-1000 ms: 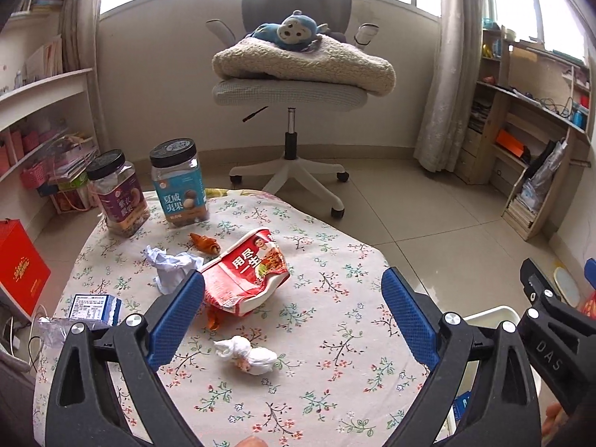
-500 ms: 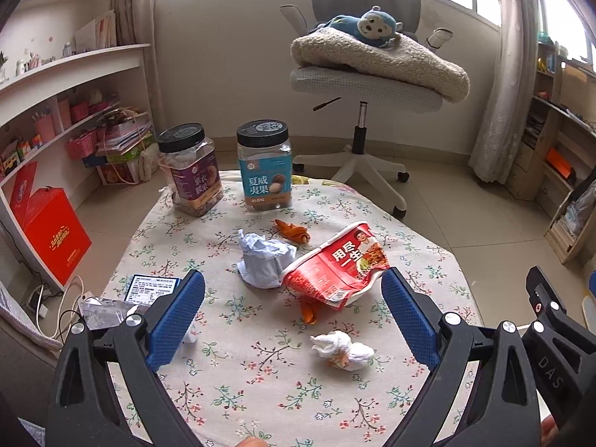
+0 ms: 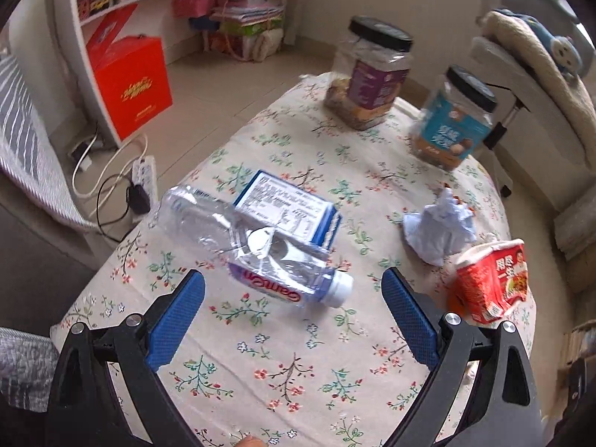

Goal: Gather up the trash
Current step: 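Grasp the plastic water bottle with the left tool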

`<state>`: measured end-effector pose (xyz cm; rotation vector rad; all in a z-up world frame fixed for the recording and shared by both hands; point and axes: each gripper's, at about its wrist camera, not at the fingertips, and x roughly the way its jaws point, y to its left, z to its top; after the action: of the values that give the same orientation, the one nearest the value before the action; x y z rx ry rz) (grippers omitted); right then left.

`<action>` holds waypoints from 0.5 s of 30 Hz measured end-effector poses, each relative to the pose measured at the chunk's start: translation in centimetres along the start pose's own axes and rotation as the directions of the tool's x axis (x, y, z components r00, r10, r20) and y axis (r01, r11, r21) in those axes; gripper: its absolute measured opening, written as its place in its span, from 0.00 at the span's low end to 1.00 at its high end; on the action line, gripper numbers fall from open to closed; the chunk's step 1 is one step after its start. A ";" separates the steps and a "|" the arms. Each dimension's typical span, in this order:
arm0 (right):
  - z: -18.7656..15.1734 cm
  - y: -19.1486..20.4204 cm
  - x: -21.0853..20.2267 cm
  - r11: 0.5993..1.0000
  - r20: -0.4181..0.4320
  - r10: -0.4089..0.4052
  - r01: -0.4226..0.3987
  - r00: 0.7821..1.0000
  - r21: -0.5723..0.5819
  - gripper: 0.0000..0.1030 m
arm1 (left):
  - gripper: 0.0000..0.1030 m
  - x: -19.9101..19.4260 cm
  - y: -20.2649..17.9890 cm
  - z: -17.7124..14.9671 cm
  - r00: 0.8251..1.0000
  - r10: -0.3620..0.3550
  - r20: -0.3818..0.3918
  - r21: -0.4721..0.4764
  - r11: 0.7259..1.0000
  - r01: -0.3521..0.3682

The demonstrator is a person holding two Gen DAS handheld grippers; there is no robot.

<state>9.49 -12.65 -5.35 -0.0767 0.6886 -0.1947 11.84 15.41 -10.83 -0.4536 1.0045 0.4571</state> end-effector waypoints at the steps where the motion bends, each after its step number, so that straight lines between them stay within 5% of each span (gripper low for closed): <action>1: -0.2 0.2 0.5 1.000 -0.019 0.023 -0.024 1.000 -0.005 0.93 | 0.90 1.0 1.1 0.3 1.000 0.003 -0.029 -0.049 0.999 -0.004; 5: -1.5 0.9 3.2 0.994 -0.136 0.093 -0.099 0.986 -0.039 0.93 | 0.90 4.3 4.1 1.6 0.994 -0.022 -0.105 -0.194 0.981 0.002; 15: -4.2 3.5 9.3 0.944 -0.334 0.254 -0.308 0.907 -0.119 0.93 | 0.86 10.1 5.9 3.4 0.957 -0.166 -0.238 -0.339 0.938 0.079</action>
<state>14.36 -11.16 -14.83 -0.1086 1.0265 0.1365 15.50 23.67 -19.00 -0.8905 1.1526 0.4587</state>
